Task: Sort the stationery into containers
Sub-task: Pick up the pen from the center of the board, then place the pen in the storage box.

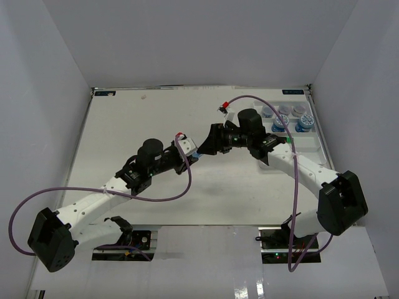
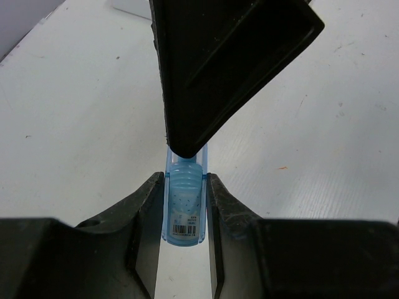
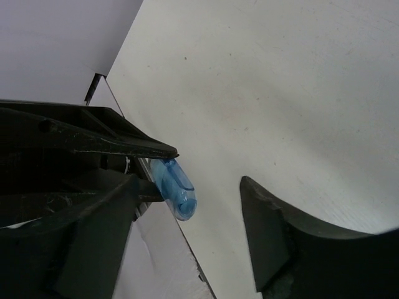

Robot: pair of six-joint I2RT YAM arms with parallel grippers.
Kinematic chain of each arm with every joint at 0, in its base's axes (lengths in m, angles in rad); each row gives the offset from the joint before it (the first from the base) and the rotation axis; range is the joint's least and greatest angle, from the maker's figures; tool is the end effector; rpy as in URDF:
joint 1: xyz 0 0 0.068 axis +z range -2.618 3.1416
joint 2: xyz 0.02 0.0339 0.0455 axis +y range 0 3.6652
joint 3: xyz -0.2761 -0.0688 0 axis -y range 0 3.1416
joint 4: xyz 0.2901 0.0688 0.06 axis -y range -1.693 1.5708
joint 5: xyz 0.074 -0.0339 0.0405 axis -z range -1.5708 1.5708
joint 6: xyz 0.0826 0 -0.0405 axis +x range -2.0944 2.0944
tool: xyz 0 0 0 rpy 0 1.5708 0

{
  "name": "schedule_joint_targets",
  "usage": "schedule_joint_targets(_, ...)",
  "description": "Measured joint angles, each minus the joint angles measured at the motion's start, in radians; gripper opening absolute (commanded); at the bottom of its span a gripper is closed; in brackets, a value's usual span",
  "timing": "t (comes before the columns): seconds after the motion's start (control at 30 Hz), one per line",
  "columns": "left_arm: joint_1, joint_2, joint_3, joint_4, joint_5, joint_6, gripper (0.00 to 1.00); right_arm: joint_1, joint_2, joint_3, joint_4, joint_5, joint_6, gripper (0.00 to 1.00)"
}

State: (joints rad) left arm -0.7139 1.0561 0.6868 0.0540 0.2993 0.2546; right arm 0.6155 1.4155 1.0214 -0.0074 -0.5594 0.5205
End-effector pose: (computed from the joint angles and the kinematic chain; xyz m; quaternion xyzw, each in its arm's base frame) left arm 0.2272 -0.2290 0.2576 0.4501 0.6675 -0.2497 0.5380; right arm 0.3019 0.2672 0.2740 -0.1902 0.7934 0.4794 0.3233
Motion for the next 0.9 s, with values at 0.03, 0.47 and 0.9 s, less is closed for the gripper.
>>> schedule_joint_targets(0.03, 0.000, 0.000, -0.003, 0.003, 0.001, 0.000, 0.28, 0.001, 0.000, 0.000, 0.002, -0.004, -0.002, 0.60)
schedule_joint_targets(0.47, 0.000, -0.005, -0.028, 0.048, 0.005, -0.006, 0.36, 0.002, 0.016, 0.001, 0.031, -0.070, 0.024, 0.18)
schedule_joint_targets(0.9, -0.002, -0.013, -0.042, 0.067, -0.032, -0.044, 0.98, -0.105, -0.022, -0.047, 0.008, -0.051, -0.025, 0.08)
